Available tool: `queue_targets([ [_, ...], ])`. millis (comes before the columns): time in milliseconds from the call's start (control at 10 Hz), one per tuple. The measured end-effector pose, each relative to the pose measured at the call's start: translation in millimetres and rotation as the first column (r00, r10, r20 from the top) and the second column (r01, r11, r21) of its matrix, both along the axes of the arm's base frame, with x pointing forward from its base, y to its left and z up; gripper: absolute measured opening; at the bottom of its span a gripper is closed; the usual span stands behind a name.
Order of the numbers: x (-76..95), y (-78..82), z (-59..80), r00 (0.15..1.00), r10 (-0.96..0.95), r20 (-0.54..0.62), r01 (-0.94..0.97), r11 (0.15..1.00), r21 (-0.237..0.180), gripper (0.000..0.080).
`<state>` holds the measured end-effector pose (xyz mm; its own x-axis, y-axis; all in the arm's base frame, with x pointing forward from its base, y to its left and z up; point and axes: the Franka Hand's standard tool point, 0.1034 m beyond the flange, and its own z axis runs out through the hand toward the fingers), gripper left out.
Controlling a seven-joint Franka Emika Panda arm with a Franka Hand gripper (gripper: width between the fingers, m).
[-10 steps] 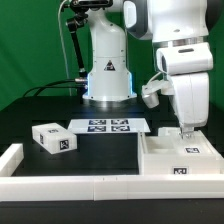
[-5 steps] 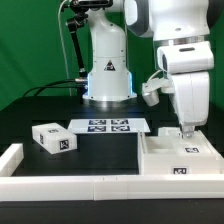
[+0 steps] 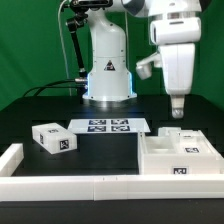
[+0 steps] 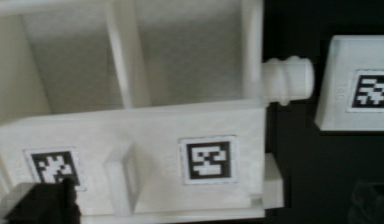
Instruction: Assemble cabinet
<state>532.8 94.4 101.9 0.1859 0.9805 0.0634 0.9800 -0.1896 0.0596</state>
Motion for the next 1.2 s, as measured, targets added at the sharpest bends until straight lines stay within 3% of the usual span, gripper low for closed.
queue_targets([
  [300, -53.4, -2.2, 16.1, 0.999, -0.041, 0.003, 0.041, 0.999, -0.036, 0.0798],
  [500, -86.0, 1.6, 3.1, 1.000, -0.025, 0.001, 0.025, 0.999, -0.032, 0.0796],
  [700, -98.1, 5.5, -13.7, 1.000, -0.021, -0.003, 0.021, 1.000, -0.011, 0.0796],
  [1200, -103.9, 14.5, -44.3, 0.999, -0.027, -0.025, 0.028, 0.999, 0.031, 0.0796],
])
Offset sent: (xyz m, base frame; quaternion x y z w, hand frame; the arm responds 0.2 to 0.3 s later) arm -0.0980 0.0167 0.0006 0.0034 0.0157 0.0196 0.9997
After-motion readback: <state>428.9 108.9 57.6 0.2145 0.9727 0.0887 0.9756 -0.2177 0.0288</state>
